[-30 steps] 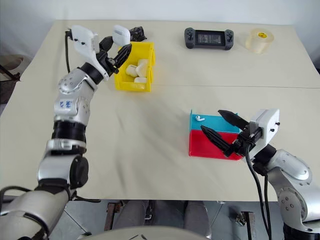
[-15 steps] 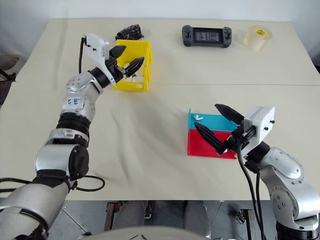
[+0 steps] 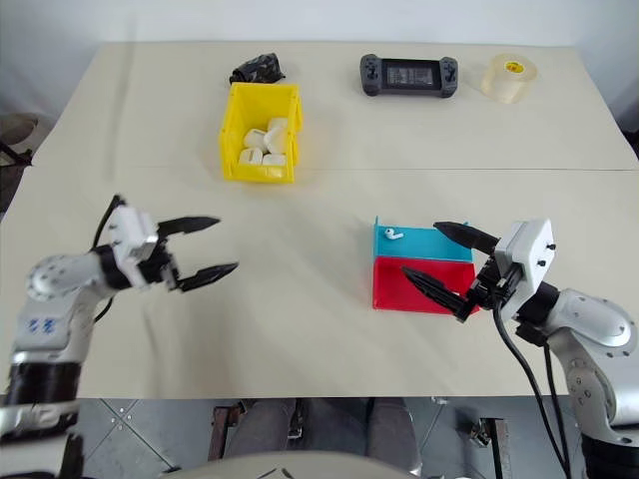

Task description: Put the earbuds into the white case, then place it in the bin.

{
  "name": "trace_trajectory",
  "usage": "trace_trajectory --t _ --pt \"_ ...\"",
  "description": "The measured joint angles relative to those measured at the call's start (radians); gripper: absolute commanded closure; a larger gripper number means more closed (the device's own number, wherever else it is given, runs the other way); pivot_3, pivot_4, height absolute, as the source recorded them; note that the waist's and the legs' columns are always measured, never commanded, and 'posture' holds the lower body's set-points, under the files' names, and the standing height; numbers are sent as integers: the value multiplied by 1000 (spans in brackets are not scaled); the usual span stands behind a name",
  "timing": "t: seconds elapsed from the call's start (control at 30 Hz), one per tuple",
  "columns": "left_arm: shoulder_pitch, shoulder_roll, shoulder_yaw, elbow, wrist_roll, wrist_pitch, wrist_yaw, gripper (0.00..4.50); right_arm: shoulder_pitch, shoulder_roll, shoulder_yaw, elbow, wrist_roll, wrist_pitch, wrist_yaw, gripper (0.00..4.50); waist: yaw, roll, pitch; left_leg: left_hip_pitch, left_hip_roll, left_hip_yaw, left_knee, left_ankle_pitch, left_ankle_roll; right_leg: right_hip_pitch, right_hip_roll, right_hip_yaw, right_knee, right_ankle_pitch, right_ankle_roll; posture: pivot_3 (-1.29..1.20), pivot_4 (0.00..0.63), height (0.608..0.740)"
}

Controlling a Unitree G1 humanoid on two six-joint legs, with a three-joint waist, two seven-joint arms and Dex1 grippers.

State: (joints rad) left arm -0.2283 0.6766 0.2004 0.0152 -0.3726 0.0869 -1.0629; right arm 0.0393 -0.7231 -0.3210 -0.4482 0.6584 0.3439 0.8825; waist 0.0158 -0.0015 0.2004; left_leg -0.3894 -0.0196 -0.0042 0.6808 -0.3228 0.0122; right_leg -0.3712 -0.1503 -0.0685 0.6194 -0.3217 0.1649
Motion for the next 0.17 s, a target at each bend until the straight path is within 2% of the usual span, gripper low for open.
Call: trace_trajectory --t 0.17 --pt "95 5 85 -84 -37 0 36 39 -20 -8 -1 91 -36 -75 80 0 8 0 0 0 3 0 0 0 1 0 -1 0 0 0 0 0 150 740"
